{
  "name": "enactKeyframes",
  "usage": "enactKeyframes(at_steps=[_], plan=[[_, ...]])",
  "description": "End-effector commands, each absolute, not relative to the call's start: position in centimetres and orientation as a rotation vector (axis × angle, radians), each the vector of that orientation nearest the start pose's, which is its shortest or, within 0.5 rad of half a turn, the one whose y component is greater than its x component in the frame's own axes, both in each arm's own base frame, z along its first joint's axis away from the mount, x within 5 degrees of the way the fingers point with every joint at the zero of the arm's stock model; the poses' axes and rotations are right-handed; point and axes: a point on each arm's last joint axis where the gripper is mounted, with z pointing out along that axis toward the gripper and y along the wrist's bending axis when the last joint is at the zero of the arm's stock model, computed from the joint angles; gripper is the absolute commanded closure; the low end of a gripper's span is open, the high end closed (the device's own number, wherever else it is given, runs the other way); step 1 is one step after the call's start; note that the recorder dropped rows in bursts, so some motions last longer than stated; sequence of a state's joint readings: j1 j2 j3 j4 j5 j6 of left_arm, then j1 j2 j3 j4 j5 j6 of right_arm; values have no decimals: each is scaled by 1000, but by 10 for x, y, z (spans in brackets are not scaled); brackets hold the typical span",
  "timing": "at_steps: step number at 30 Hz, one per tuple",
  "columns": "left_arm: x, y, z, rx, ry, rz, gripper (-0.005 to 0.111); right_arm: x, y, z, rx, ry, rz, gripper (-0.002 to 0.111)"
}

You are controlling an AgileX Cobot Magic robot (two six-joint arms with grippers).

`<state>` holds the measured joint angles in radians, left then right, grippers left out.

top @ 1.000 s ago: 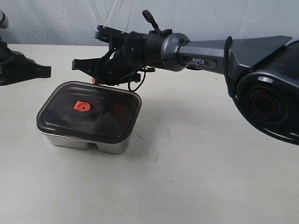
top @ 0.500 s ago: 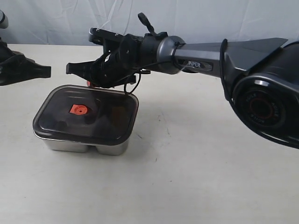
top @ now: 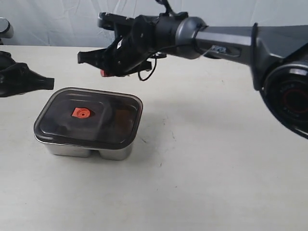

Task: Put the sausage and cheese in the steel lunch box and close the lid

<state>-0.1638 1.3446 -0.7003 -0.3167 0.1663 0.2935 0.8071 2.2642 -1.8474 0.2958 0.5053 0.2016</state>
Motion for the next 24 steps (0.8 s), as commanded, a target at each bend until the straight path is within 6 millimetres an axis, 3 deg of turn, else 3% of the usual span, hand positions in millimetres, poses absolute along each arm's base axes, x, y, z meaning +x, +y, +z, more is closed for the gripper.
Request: enactKeyframes(at_steps=[1,11,16,18,22,24], plan=[[258,-49,230,211,2347,-171,107,349,358,211,-515,2565,619,109],[262,-49,234,230,2328,-164,107,322,350,215,-682,2752,442,109],[286,-55,224,273,2393,-165,107,301,347,249,-750,2735,427,109],[295,-57,215,316,2458,-172,107,292,346,253,-772,2740,422,109],[308,-65,213,360,2480,-235,107,268,337,228,-766,2759,451,109],[315,-69,214,388,2460,-269,107,254,336,215,-700,2720,560,109]])
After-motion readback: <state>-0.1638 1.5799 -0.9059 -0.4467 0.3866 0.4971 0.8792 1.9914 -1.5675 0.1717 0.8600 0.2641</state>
